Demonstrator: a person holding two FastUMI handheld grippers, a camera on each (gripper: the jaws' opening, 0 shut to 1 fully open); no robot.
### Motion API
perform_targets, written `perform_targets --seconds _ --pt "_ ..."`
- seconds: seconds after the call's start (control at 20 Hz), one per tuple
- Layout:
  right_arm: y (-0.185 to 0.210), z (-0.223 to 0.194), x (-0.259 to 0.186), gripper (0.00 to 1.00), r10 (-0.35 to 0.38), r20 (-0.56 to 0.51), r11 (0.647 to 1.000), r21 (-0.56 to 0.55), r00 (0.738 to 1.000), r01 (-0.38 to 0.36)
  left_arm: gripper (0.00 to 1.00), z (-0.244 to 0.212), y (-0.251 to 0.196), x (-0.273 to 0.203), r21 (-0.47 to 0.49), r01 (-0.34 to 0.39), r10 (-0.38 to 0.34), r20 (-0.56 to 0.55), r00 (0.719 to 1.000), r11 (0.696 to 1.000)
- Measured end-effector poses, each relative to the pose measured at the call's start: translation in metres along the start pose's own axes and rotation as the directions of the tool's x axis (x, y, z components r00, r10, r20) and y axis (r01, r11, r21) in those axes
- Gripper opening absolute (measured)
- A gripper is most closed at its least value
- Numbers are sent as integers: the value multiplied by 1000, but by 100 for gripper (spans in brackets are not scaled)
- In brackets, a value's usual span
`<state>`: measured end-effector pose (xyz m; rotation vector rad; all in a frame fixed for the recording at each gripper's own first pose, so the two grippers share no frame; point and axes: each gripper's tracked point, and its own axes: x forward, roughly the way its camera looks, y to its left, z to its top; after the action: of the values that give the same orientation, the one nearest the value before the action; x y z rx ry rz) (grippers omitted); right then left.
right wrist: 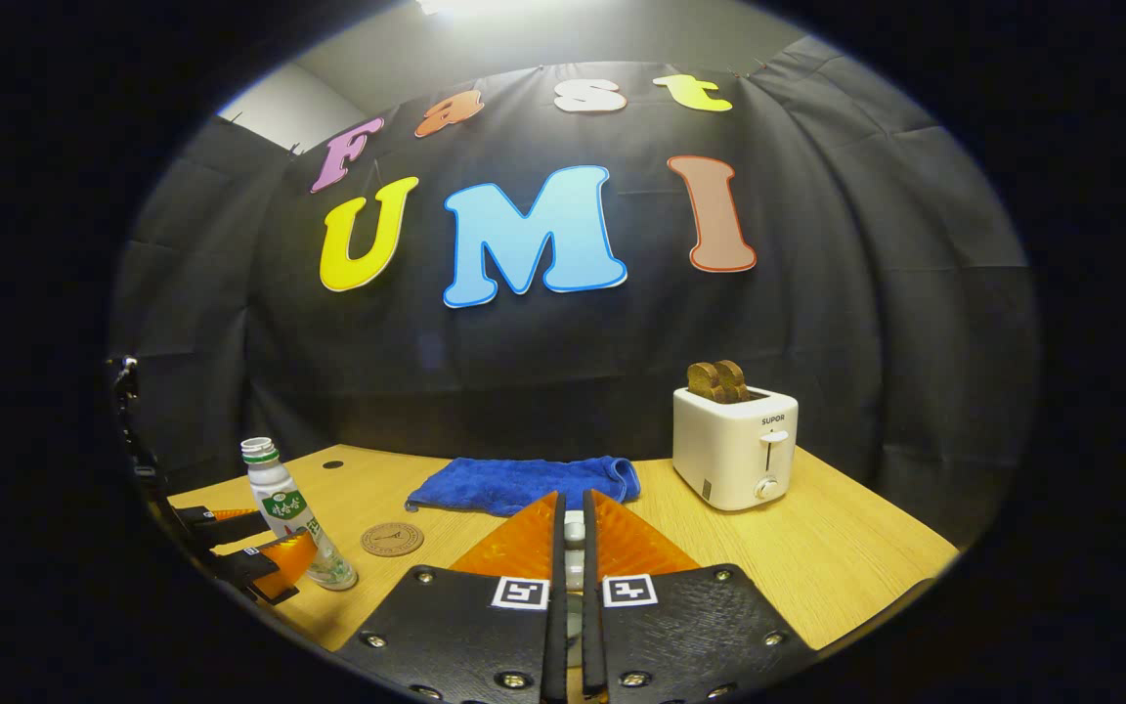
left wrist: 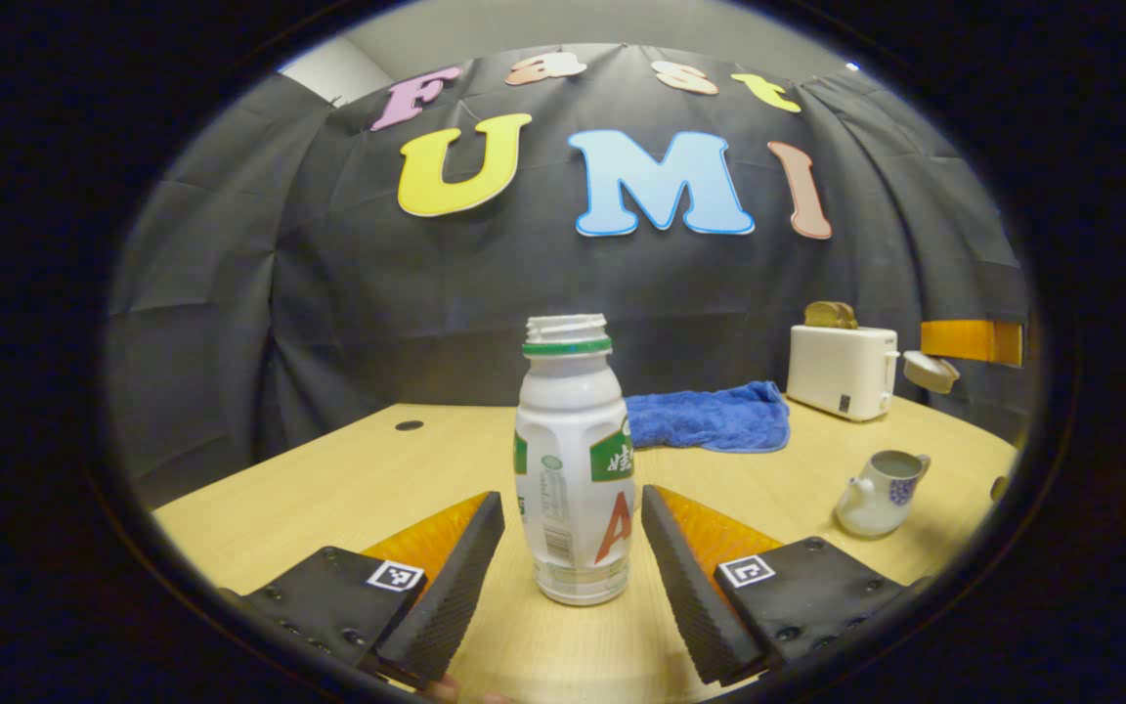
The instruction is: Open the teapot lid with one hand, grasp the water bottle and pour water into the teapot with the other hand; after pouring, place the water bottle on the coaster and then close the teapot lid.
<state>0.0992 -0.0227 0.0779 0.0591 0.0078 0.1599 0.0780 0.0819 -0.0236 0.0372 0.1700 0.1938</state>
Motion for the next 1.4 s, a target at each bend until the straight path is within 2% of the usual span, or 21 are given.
perform_targets --seconds 0.05,0.2,0.25,0.3,0.4,0.45,0.55,0.6,0.7,0.75,0.8,0.85,0.95,1.0,1.1,1.15,1.2,1.25,1.3,1.35,1.4 --pt "-2 -1 2 6 1 2 1000 -4 1000 -1 94 -3 -1 5 12 3 -3 -10 1000 1000" --pt "-9 -7 8 6 -4 1 1000 -2 1000 4 94 -4 -2 15 45 1 1 -28 1000 999" --pt "-12 -9 10 6 -5 -1 1000 5 1000 5 100 -3 -2 17 57 -3 5 -29 1000 998" --pt "-15 -12 12 6 -7 -1 1000 11 1000 7 94 -5 -3 17 68 -8 10 -34 999 998" --pt "-24 -14 13 6 -19 5 999 28 1000 19 95 -8 -5 21 89 -5 9 -52 999 996" --pt "-30 -16 14 6 -28 9 999 42 1000 27 100 -7 -6 21 99 -5 11 -56 998 995" --pt "-40 -19 13 6 -48 9 997 64 999 47 79 -4 -6 20 98 -10 15 -53 998 995" --pt "-46 -20 12 6 -57 7 996 70 998 57 89 -6 -6 20 99 -10 15 -55 998 995" --pt "-57 -24 9 6 -79 4 993 88 997 78 86 -5 -8 19 101 -12 17 -47 999 995" --pt "-62 -25 8 6 -89 2 991 100 996 88 79 -3 -9 19 107 -13 18 -45 999 994" --pt "-67 -26 7 6 -98 -1 989 111 995 98 79 -4 -10 20 116 -14 20 -44 999 993" --pt "-70 -27 6 6 -106 -3 988 116 994 105 84 -3 -11 21 125 -15 20 -43 999 992" --pt "-77 -27 4 6 -123 -5 985 119 992 123 73 -1 -16 20 161 -16 22 -41 999 987" --pt "-78 -26 5 6 -127 -3 985 118 992 127 74 -1 -18 19 187 -17 25 -41 999 982" --pt "-82 -29 4 6 -139 -6 984 111 990 139 80 1 -24 18 237 -19 28 -35 999 971" --pt "-84 -31 5 6 -148 -8 983 110 989 148 78 4 -28 18 257 -17 24 -27 999 966" --pt "-87 -33 6 6 -154 -12 981 114 988 155 84 4 -31 18 278 -16 23 -23 999 960" --pt "-89 -35 6 6 -159 -14 980 119 987 160 73 4 -34 18 303 -18 26 -21 999 953" --pt "-92 -36 6 6 -168 -16 978 123 986 169 78 5 -37 17 333 -24 31 -16 999 943" --pt "-95 -38 7 6 -177 -19 976 127 984 178 78 9 -39 16 369 -31 36 -6 999 929" --pt "-99 -39 7 6 -185 -23 973 135 982 187 74 13 -44 14 411 -40 40 8 999 911"
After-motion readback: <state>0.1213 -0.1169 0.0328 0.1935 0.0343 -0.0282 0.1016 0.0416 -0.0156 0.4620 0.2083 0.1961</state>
